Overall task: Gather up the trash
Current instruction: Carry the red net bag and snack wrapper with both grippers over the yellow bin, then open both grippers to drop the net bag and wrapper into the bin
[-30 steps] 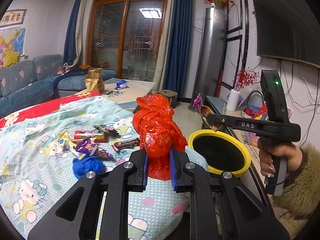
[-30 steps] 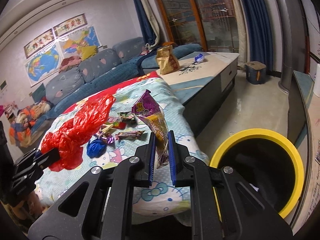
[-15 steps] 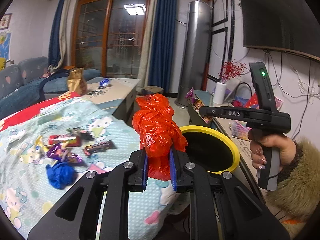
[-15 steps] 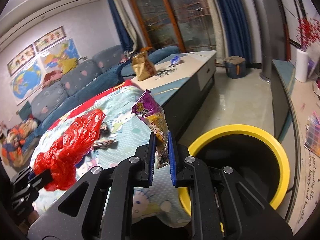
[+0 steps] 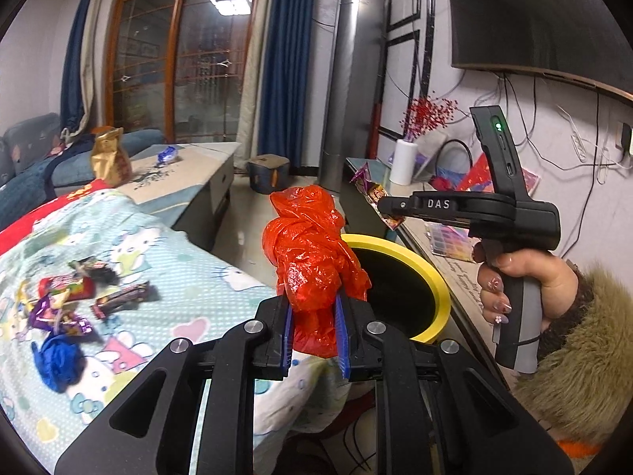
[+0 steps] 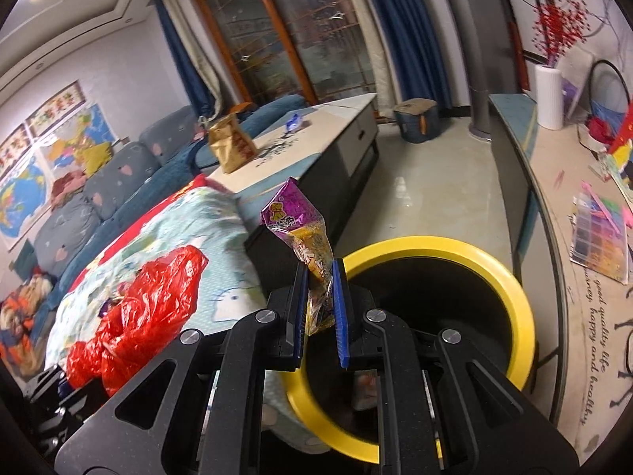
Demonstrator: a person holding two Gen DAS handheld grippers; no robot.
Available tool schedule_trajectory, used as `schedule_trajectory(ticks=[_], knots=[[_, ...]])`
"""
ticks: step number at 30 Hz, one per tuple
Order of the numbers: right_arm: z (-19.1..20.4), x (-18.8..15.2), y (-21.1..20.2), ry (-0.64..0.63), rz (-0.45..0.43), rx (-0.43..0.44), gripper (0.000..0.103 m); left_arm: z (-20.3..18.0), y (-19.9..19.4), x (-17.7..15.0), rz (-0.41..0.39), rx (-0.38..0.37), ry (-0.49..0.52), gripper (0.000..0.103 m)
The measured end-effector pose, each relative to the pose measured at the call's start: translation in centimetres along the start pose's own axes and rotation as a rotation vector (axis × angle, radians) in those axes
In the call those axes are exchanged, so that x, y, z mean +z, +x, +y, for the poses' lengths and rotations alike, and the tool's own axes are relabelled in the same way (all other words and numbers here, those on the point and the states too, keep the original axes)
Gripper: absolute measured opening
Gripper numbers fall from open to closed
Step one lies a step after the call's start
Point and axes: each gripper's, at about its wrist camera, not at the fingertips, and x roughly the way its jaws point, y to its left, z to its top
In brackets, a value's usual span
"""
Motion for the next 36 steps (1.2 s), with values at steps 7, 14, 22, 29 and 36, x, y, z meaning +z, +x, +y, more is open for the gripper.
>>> schedule_trajectory(ticks=[7,14,22,29,36], knots=[[-2.5,-0.1,0.4,0.061,0.003,-0.038,0.008,-1.2,2.3,0.1,0.028,-0.031,0.023,0.017],[-5.0,-0.4,0.8,0.113,0.012,-0.071,0.008,-2.8,4.6,-0.1,0.056,-0.056,0.051,0.017],[-7.9,-1.1,1.6,0.178,0.040,-0.113,0.008,-4.0,7.0,-0.2,0.089,-0.080,0.076,0.017],[-9.6,-1.8,2.2,0.216,0.067,-0.138,0.008,-4.6,9.5,-0.3,0.132,-0.115,0.061,0.017],[-10.6,-2.1,2.8,0.244,0.090,-0.138,0.010,-3.8,12.2,-0.7,0.180,-0.128,0.015,0.017]])
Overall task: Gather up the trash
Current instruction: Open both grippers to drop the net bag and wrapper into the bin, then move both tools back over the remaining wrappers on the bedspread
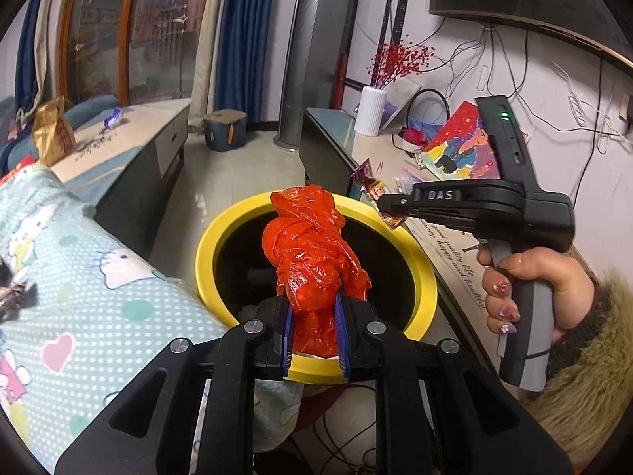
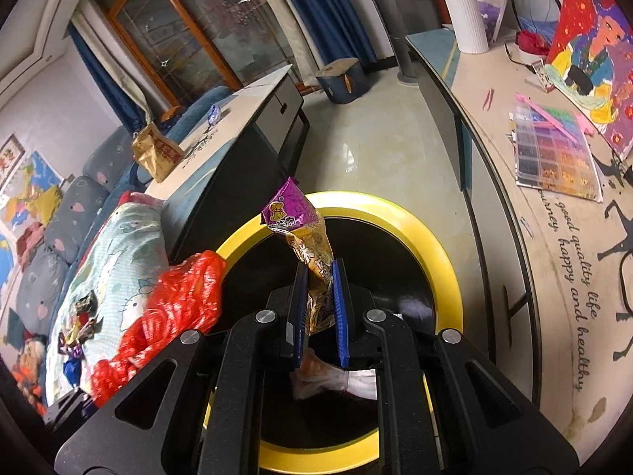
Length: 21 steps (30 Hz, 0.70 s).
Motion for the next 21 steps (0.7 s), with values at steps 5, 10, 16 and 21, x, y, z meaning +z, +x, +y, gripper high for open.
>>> schedule_trajectory(ticks=[5,10,16,21], knots=[[-0.9,-0.1,0.4,0.049,0.009,-0.015,0.041,1.3,1.1,0.4,0.007,-0.001,-0.044,0.088],[-0.8,-0.1,0.0,0.049,-0.008,-0.040,0.053,2.1,-0.9,0.6,-0.049,0.022,-0.054,0.094],[1.5,-0.2,-0.7,-0.021,-0.030,-0.027,0.058,2.8,-3.9,0.3,-0.102,0.094,-0.077,0.096],[3.9,-0.3,-1.7,-0.078,-0.053,0.001,0.062,3.4,-6.0,0.1,-0.120,0.140,-0.089,0.096]])
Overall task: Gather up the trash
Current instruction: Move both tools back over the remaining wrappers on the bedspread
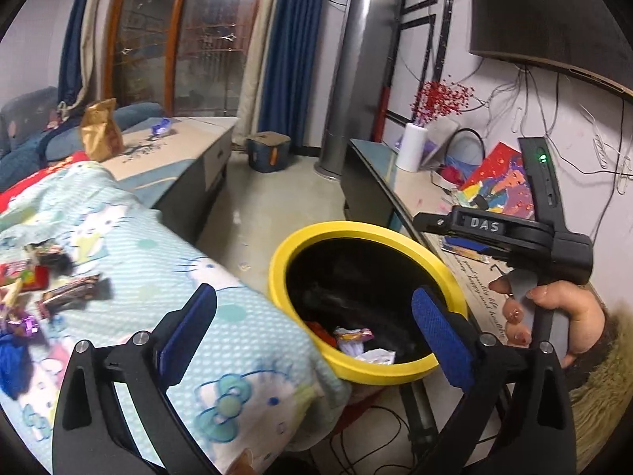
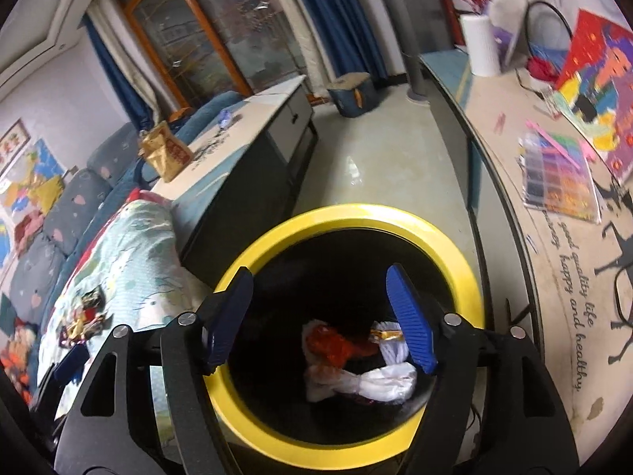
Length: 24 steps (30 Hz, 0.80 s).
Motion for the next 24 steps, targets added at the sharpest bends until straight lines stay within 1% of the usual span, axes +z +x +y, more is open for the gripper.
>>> schedule_trajectory(ticks=[4,16,24], knots=[[2.3,-0.2,-0.7,-0.053,-0.009,0.042,0.062,1.3,-1.6,0.1,-0.026,0.035,-0.026,0.096],[8.7,-1.6,-1.7,-0.218,0.003,0.161,0.063,6.6,-7.0,-0.3,-0.101,0.176,-0.101,0.096],[12.4,-2.7,-2.3,-0.314,0.019,0.224,0.063,9.8,-9.5,-0.5,-0.134,0.245,-0.160,0.096]])
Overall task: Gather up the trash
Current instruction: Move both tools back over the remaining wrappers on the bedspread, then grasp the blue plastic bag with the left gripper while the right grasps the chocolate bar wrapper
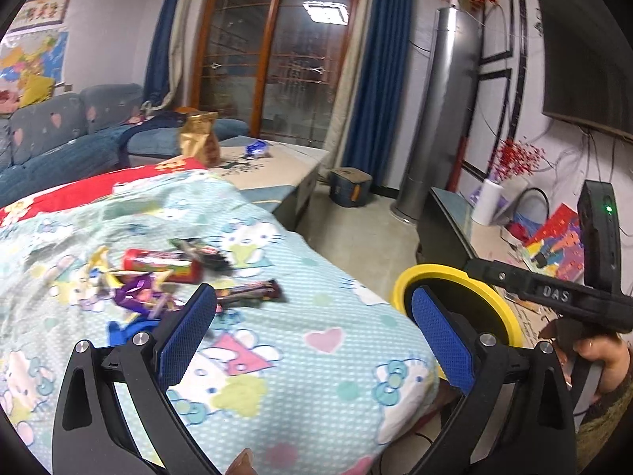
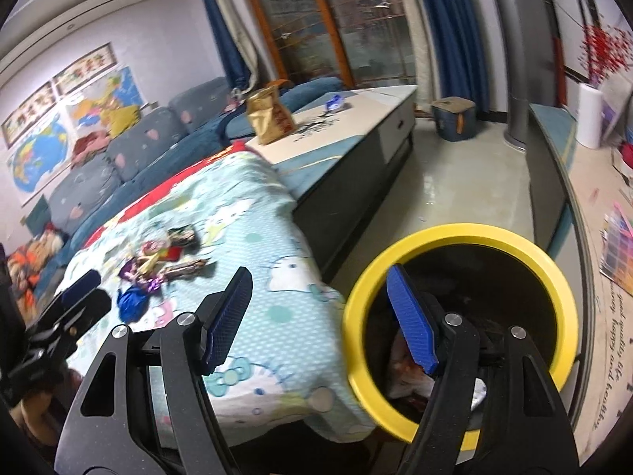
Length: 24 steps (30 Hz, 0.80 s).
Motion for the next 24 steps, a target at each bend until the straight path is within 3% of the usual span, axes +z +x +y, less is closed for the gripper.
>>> schedule_trajectory(ticks=[15,24], knots=[[9.3,-0.3,2.5,-0.238,0.063,0.138,0.063,7.5,-2.7,-0.3,-0.029,0.132,-0.119,0.096],[14.1,-0.1,7.1,-0.380,0.153,0.187,0.063,12.1,-2.9,-1.6,0.023,0.196,-0.197,0.096]])
